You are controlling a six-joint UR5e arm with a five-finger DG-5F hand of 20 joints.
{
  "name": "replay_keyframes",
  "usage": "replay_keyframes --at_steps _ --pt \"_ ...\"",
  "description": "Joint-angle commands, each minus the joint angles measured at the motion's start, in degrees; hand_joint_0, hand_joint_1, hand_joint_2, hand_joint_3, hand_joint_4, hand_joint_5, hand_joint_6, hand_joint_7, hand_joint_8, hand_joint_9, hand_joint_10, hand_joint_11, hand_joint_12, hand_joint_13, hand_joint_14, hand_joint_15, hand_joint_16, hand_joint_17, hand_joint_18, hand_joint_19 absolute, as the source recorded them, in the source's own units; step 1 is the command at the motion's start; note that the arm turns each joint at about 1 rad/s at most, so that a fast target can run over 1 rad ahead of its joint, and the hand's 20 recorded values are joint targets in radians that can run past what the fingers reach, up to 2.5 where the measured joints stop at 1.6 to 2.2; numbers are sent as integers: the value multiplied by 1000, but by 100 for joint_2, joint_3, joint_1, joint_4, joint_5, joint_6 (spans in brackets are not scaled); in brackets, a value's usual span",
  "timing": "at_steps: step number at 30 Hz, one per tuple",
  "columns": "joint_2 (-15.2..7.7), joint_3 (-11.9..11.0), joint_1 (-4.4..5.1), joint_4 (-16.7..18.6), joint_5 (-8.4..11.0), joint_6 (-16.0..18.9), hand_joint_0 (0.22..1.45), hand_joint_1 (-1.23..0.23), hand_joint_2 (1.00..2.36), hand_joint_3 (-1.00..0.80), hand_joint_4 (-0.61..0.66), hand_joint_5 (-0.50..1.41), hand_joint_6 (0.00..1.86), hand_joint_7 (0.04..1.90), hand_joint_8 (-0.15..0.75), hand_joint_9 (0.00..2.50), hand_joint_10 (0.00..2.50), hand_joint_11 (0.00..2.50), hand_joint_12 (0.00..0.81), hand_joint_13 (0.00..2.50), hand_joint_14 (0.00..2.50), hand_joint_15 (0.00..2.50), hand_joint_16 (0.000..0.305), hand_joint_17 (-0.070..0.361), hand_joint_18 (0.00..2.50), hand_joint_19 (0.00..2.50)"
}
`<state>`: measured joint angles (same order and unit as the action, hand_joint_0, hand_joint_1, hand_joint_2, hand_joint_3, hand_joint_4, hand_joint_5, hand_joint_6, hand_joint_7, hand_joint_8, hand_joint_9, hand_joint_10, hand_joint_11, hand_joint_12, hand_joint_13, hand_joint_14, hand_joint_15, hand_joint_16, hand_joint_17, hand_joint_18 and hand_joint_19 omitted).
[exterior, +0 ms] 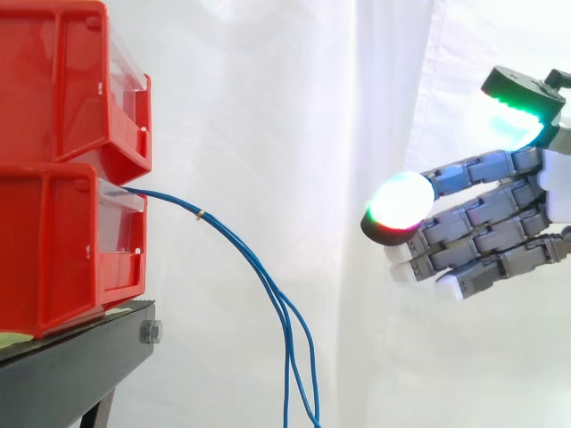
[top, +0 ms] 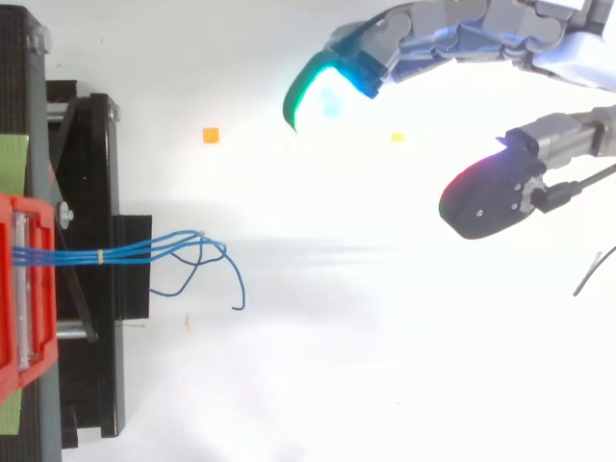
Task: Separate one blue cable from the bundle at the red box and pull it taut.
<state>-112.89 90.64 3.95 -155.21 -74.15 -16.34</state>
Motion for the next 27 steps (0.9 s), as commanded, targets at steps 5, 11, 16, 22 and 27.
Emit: replay_keyframes --at_steps 5,11,16,22,27 --pt "-268 -56 -8 334 14 -106 577 -590 1000 -490 182 -262 502 730 323 251 5 253 386 192 4 166 55 124 289 421" --pt "-805 -530 -61 387 -56 -53 577 -591 1001 -490 190 -258 502 730 325 257 7 254 386 195 5 168 55 123 292 419" --pt "-1209 -1014 -105 387 -100 -44 577 -590 1000 -492 194 -257 502 731 327 261 6 256 386 196 4 171 55 123 293 423" --pt "-1587 -1453 -149 396 -276 -9 576 -589 1000 -492 196 -256 502 731 328 264 8 256 388 203 5 173 55 123 294 423" --pt "-1657 -1471 -140 466 -302 9 575 -586 1000 -493 197 -256 502 731 329 268 5 260 388 207 5 173 55 123 298 419"
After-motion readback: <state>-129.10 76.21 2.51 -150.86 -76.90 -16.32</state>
